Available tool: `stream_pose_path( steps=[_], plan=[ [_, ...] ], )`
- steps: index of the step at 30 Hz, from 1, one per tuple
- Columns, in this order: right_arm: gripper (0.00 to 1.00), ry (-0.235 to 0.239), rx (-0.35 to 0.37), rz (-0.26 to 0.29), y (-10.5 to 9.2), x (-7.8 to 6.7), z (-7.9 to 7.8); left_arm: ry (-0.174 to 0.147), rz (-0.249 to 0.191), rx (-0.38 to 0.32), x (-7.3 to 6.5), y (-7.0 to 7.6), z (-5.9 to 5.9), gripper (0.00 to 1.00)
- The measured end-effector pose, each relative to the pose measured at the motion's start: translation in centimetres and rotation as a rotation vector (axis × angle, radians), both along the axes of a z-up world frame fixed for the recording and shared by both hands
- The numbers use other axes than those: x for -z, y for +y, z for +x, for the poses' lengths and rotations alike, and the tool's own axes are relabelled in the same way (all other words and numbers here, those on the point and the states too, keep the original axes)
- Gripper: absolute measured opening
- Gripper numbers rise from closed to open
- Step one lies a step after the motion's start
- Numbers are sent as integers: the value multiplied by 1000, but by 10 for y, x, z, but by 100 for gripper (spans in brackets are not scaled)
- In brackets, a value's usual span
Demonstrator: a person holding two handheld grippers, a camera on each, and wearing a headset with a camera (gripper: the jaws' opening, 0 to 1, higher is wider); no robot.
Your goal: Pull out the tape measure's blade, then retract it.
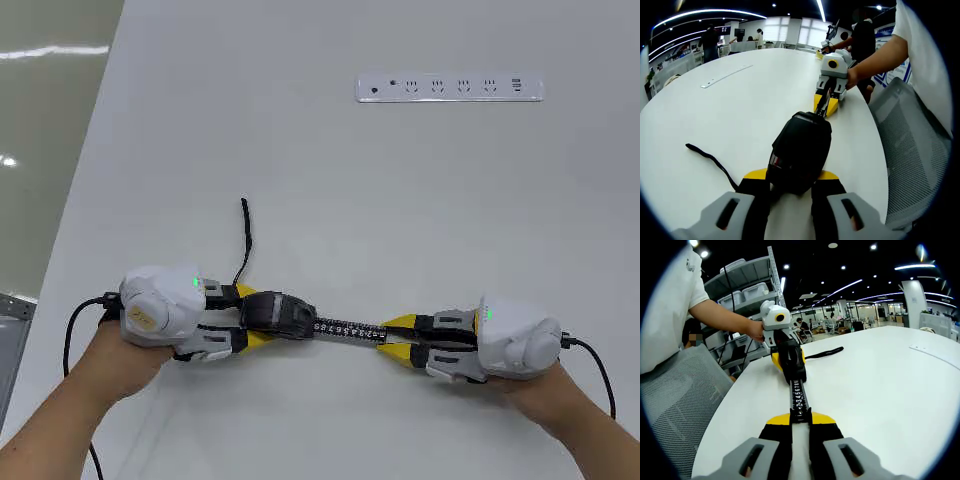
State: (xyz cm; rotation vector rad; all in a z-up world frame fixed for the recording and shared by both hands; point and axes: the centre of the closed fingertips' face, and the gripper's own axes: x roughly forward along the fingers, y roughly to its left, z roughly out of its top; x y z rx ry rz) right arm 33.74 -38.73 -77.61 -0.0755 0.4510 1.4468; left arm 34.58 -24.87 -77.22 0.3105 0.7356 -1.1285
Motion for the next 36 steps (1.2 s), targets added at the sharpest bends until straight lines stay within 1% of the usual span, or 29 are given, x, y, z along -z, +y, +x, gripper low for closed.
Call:
stream_pose_path(
  steps=[11, 16, 25, 36],
  plan=[
    [9, 4, 10, -2, -6, 0, 0, 1, -1, -2, -1, -1, -1, 28],
    [9, 8, 20, 0, -12, 0, 0, 1, -1, -1, -1, -1, 0, 28],
    [9, 2, 30, -3, -17, -1, 0, 0, 0, -4, 0, 1, 0, 28],
    [9, 11, 44, 1, -25, 0, 1, 0, 0, -6, 0, 0, 0, 28]
  ],
)
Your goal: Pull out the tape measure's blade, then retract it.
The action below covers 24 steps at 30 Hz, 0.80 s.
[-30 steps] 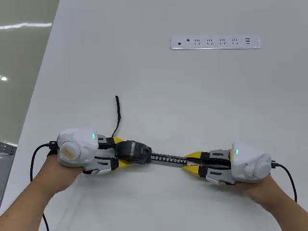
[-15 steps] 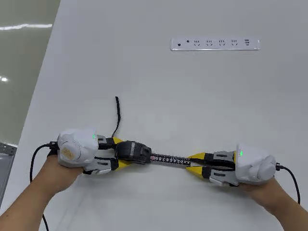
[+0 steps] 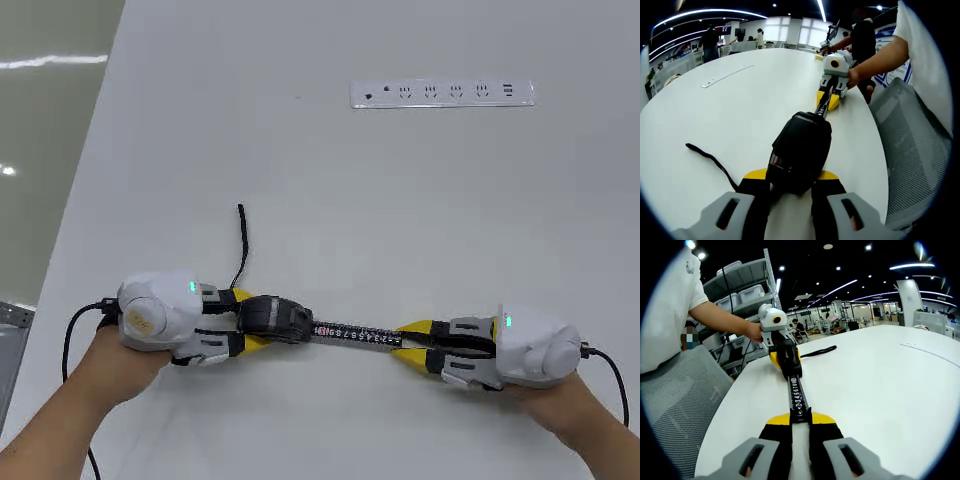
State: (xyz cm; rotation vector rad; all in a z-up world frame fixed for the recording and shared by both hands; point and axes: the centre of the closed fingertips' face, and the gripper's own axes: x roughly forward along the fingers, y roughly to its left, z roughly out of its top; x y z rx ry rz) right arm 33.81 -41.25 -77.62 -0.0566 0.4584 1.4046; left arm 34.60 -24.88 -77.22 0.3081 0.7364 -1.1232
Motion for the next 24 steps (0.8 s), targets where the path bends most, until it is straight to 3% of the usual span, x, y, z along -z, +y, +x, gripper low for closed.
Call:
stream_pose_path(
  steps=[15, 24],
  plan=[
    [9, 9, 14, -1, -11, -1, -1, 1, 5, -1, 0, 0, -1, 28],
    [9, 17, 38, -4, -28, 0, -1, 1, 6, -2, 0, 0, -1, 28]
  ],
)
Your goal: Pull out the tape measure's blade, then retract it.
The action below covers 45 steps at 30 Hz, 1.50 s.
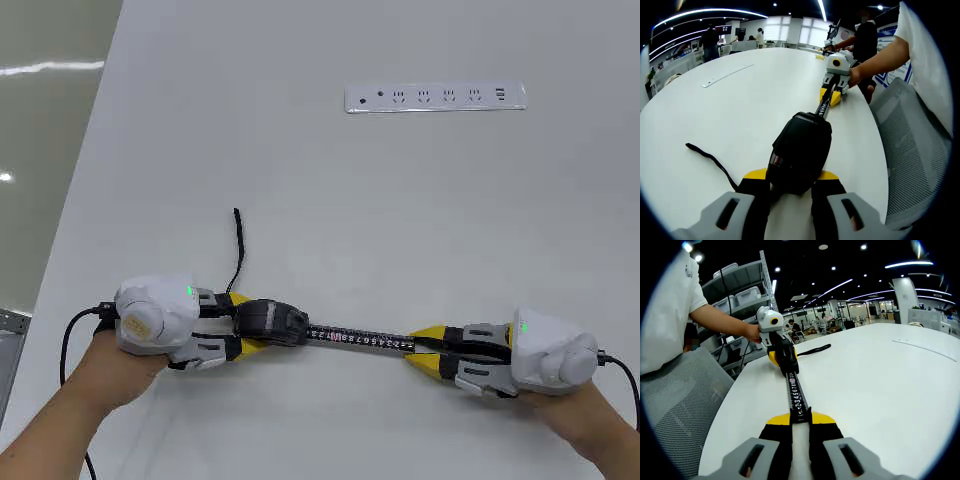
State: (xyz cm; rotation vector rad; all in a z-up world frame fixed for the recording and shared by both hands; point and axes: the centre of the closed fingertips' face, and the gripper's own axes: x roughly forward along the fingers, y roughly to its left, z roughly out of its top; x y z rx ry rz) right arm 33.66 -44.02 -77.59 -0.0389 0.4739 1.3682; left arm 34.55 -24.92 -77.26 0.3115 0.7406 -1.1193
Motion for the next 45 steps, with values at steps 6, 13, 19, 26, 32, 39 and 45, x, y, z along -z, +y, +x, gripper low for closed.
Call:
stream_pose_path(
  steps=[6, 13, 19, 26, 32, 39, 45],
  plan=[
    [9, 10, 14, 5, -6, 0, 0, 1, -1, -2, 0, 0, 0, 28],
    [9, 15, 21, 8, -11, 1, 0, 1, 0, 0, 0, 0, 0, 28],
    [9, 16, 27, 9, -18, 0, 0, 3, 4, -1, 0, 0, 0, 28],
    [9, 21, 38, 9, -25, 0, -1, 3, 6, 0, 1, 0, 0, 28],
    [9, 25, 41, 8, -31, 0, -2, 2, 7, 2, 1, 0, 0, 28],
    [9, 36, 47, 11, -36, -1, -3, 2, 11, 6, 1, 0, 0, 28],
    [9, 45, 54, 11, -43, -1, -3, 4, 14, 5, 1, 0, 1, 28]
  ],
)
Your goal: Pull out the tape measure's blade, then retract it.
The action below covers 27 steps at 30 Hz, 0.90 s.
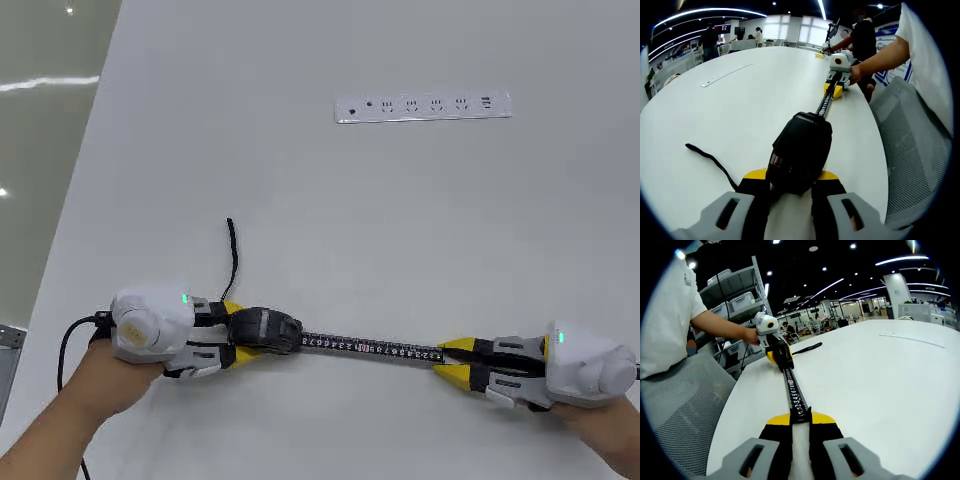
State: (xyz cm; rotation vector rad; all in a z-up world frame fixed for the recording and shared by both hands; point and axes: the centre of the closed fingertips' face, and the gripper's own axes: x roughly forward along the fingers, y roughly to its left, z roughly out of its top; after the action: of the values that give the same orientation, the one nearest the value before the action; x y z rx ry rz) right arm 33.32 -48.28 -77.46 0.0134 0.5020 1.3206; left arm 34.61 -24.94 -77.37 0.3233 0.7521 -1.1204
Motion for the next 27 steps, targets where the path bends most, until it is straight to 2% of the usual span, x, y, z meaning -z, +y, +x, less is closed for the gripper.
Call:
stream_pose_path(
  steps=[27],
  plan=[
    [9, 4, 41, -5, -31, 0, -3, 6, 8, 2, 0, -1, -1, 28]
  ],
)
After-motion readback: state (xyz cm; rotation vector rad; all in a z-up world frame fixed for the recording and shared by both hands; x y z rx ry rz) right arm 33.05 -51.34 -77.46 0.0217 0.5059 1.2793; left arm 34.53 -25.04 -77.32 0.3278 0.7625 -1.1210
